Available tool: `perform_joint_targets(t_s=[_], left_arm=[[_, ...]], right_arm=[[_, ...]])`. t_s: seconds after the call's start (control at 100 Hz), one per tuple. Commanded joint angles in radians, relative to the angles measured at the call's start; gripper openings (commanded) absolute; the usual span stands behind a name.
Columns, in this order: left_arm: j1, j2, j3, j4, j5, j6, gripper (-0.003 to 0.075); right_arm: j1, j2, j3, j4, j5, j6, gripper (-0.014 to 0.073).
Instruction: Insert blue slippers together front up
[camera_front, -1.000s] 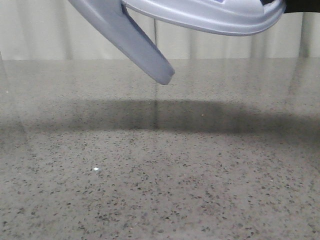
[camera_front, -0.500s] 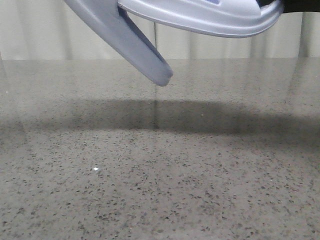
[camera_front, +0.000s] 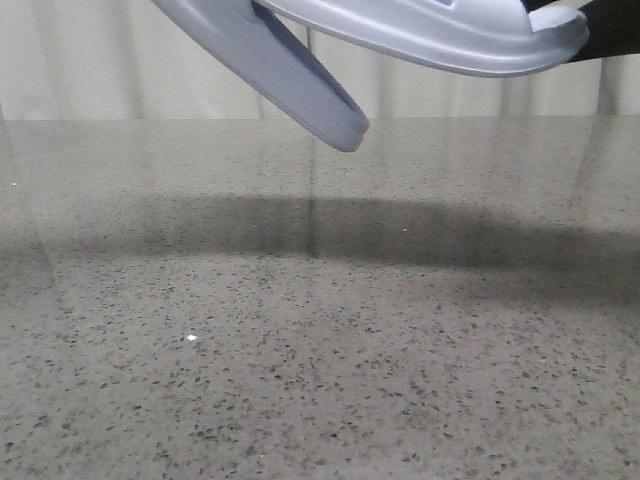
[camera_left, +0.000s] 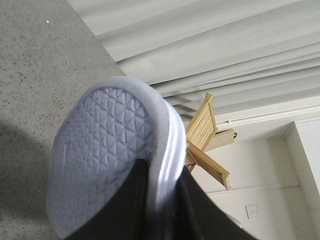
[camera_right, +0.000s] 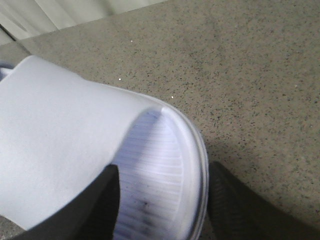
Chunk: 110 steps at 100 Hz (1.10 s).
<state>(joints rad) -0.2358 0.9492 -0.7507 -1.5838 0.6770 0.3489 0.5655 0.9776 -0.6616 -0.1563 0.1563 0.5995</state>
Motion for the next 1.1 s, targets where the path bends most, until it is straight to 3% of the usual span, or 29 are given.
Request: perform_joint_targets(t_s=[0.0,0.33,0.79,1.09], left_arm=[[-0.021,-0.001,-0.024,-0.069,0.127,-0.014,0.0027],[-0.021,0.0,-0.024,-0.062,0.029,-0.014,0.0026],[-0.021,0.101,-0.024,-0.06,-0.002,0.006,0.0027],[-0.021,0.181,-0.024,-0.112,-0.002,0.063,0.0027]], right_arm=[[0.004,-0.024,-0.05,-0.011,-0.172,-0.013,0.0397],[-0.111,-0.187,-0.05,-0.086,-0.085,-0.013,0.0397],[-0.113,-0.482,-0.05,-0.175,-0.068,-0.013,0.0397],[-0.113,-0.537,-0.05,-0.189,-0.039,-0.013,0.0397]])
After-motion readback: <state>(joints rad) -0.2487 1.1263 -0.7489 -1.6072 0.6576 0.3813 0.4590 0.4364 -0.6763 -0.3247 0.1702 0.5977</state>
